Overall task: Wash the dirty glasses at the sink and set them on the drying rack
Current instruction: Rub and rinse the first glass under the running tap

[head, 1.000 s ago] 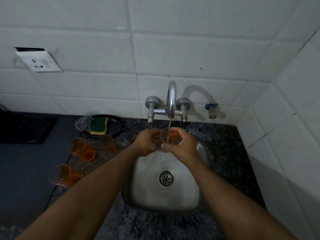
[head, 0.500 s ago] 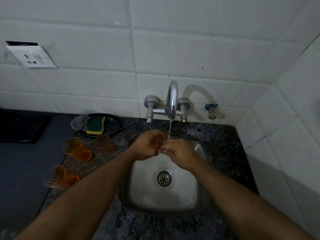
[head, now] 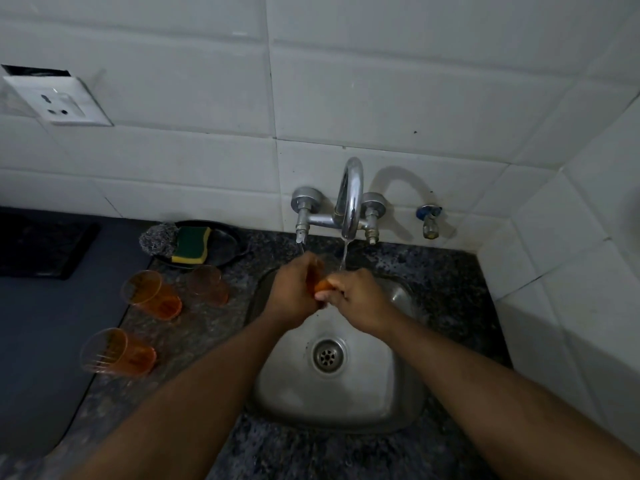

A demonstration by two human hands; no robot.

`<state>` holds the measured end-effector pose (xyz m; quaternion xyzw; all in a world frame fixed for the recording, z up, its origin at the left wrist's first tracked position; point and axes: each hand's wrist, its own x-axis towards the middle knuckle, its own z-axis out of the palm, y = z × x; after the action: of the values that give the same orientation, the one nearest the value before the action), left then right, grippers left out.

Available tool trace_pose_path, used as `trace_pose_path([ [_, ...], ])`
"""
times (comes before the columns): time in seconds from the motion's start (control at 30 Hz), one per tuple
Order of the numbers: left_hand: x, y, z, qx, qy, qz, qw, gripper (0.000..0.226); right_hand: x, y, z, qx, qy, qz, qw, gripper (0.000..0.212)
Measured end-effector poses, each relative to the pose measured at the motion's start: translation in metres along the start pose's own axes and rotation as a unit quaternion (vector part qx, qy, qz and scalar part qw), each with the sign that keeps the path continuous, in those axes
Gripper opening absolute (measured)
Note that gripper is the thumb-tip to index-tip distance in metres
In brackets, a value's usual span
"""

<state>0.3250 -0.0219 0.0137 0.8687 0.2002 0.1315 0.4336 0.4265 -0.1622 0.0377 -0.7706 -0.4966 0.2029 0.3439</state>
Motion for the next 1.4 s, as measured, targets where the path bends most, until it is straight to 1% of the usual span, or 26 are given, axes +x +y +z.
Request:
trace_pose_path([
  [0.07,-0.001,-0.003,-0.005,-0.018,-0.044,-0.021,0.999,0.044,-0.008,0.002,-0.003,-0.048,-0.059,-0.036,0.996,0.013],
  [0.17,0.008,-0.014,-0.024,-0.041,-0.268,-0.128,0.954,0.054,-0.011,0.014,-0.017,-0.099,-0.12,-0.087,0.984,0.016],
  [0.23,0.009,-0.015,-0.021,-0.055,-0.243,-0.127,0.96,0.059,-0.008,0.019,-0.017,-0.09,-0.091,-0.089,0.988,0.014],
  [0.3,0.005,-0.005,-0.006,-0.035,-0.124,-0.104,0.986,0.062,-0.002,0.017,-0.012,-0.042,-0.029,-0.035,0.998,0.009],
  [0.37,0.0,0.004,0.009,-0.006,-0.01,-0.065,0.998,0.052,-0.002,0.015,-0.005,0.0,0.017,-0.001,1.0,0.008],
  [0.4,-0.001,0.005,0.009,-0.01,-0.007,-0.06,0.998,0.046,-0.004,0.016,-0.005,-0.004,0.012,-0.017,1.0,0.007],
  [0.43,0.001,0.004,0.003,-0.025,-0.052,-0.078,0.995,0.045,-0.007,0.019,-0.006,-0.019,-0.019,-0.043,0.999,0.006],
  [0.47,0.004,0.0,-0.005,-0.039,-0.141,-0.105,0.984,0.047,-0.01,0.022,-0.009,-0.042,-0.06,-0.072,0.995,0.006],
  [0.53,0.011,-0.008,-0.021,-0.048,-0.316,-0.138,0.937,0.055,-0.013,0.031,-0.015,-0.103,-0.113,-0.119,0.981,0.006],
  [0.57,0.013,-0.01,-0.023,-0.046,-0.332,-0.135,0.932,0.06,-0.011,0.035,-0.016,-0.126,-0.111,-0.132,0.977,0.006],
  [0.6,0.012,-0.009,-0.019,-0.05,-0.304,-0.132,0.942,0.064,-0.01,0.037,-0.015,-0.132,-0.093,-0.134,0.978,0.006],
  [0.67,0.01,0.0,-0.003,-0.047,-0.158,-0.104,0.981,0.068,-0.005,0.032,-0.012,-0.085,-0.038,-0.099,0.991,0.007],
  [0.73,0.004,0.005,0.016,-0.035,-0.008,-0.057,0.998,0.054,-0.002,0.026,-0.009,-0.033,-0.001,-0.065,0.997,0.005],
  [0.77,0.001,0.005,0.021,-0.035,0.031,-0.041,0.998,0.045,-0.002,0.026,-0.009,-0.033,-0.006,-0.066,0.997,0.008],
  [0.8,-0.001,0.003,0.021,-0.032,0.025,-0.042,0.998,0.041,-0.004,0.027,-0.01,-0.05,-0.032,-0.073,0.996,0.012],
  [0.83,-0.001,0.001,0.015,-0.032,-0.024,-0.059,0.997,0.042,-0.005,0.031,-0.013,-0.08,-0.069,-0.087,0.991,0.017],
  [0.93,0.003,-0.011,-0.006,-0.048,-0.285,-0.121,0.95,0.051,-0.005,0.042,-0.021,-0.176,-0.16,-0.132,0.962,0.025],
  [0.97,0.004,-0.013,-0.009,-0.06,-0.302,-0.124,0.943,0.054,-0.004,0.043,-0.02,-0.174,-0.16,-0.137,0.962,0.023],
  [1.0,0.004,-0.013,-0.008,-0.07,-0.272,-0.122,0.952,0.058,-0.003,0.041,-0.018,-0.155,-0.143,-0.131,0.969,0.018],
  [1.07,0.001,-0.004,0.002,-0.066,-0.136,-0.109,0.983,0.067,0.0,0.033,-0.013,-0.088,-0.07,-0.102,0.988,0.01],
  [1.13,-0.005,0.001,0.015,-0.074,-0.019,-0.089,0.993,0.062,0.0,0.032,-0.009,-0.058,-0.021,-0.085,0.994,0.009],
  [1.17,-0.006,0.0,0.017,-0.078,-0.013,-0.085,0.993,0.054,-0.001,0.034,-0.009,-0.064,-0.034,-0.087,0.994,0.012],
  [1.2,-0.006,-0.003,0.014,-0.075,-0.052,-0.089,0.992,0.05,-0.003,0.035,-0.012,-0.083,-0.07,-0.098,0.989,0.017],
  [1.3,0.002,-0.014,-0.006,-0.039,-0.295,-0.105,0.949,0.054,-0.001,0.042,-0.027,-0.17,-0.162,-0.185,0.954,0.011],
  [1.33,0.004,-0.015,-0.009,-0.034,-0.318,-0.104,0.942,0.056,0.001,0.041,-0.03,-0.183,-0.159,-0.212,0.947,0.009],
  [1.4,0.008,-0.009,-0.006,-0.052,-0.253,-0.112,0.96,0.062,0.005,0.039,-0.028,-0.171,-0.119,-0.208,0.956,0.007],
])
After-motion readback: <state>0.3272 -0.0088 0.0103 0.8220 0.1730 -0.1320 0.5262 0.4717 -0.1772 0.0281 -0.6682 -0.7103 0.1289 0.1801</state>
